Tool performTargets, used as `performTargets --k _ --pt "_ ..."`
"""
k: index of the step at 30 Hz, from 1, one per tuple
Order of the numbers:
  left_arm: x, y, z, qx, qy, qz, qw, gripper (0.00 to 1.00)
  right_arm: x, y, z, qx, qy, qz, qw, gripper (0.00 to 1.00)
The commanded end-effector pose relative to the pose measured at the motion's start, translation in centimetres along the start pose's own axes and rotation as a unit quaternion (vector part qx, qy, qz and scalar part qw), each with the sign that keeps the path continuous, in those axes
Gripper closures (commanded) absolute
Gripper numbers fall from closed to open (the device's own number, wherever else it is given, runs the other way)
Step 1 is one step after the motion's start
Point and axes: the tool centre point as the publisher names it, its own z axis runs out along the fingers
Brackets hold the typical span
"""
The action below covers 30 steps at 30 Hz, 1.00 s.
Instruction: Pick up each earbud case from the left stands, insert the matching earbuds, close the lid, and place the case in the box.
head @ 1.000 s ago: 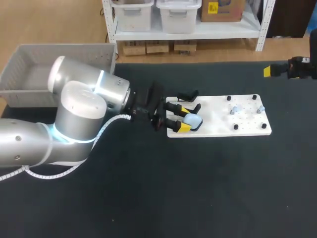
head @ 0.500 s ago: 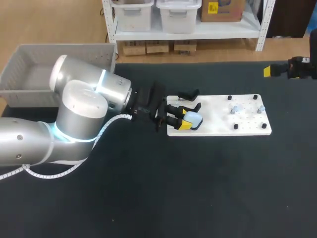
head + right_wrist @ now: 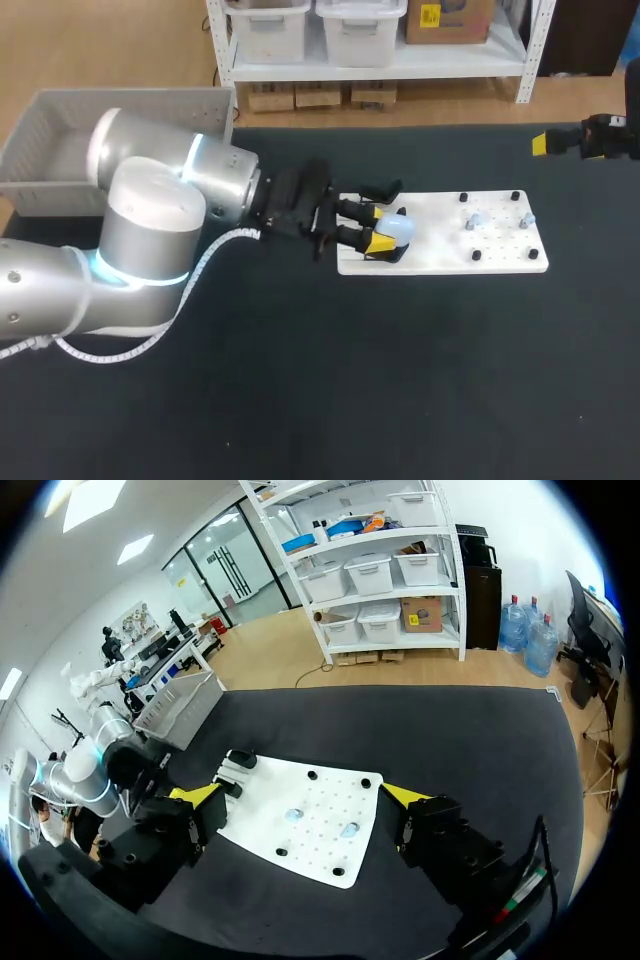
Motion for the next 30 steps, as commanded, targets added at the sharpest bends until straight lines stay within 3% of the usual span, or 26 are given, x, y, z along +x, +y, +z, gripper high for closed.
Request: performTargets --k 1,8,15,30 --pt "-0.9 -1.1 -0.2 -0.027 -0.032 0.008 0.999 1.00 0.0 0.0 0.0 0.000 0.000 0.000 1.000 0.00" --pt "-2.8 -1.1 0.7 -0.020 -0.078 0.023 0.997 1.00 0.0 0.0 0.0 0.000 0.000 0.000 1.000 0.00" --pt "-4.0 -1.0 0.8 -0.021 -0.096 0.021 0.995 1.00 0.0 0.0 0.0 0.000 0.000 0.000 1.000 0.00" --pt "-3.4 -1.6 0.1 -0.025 -0.122 -0.007 0.992 1.00 0.0 0.0 0.0 0.000 0.000 0.000 1.000 0.00"
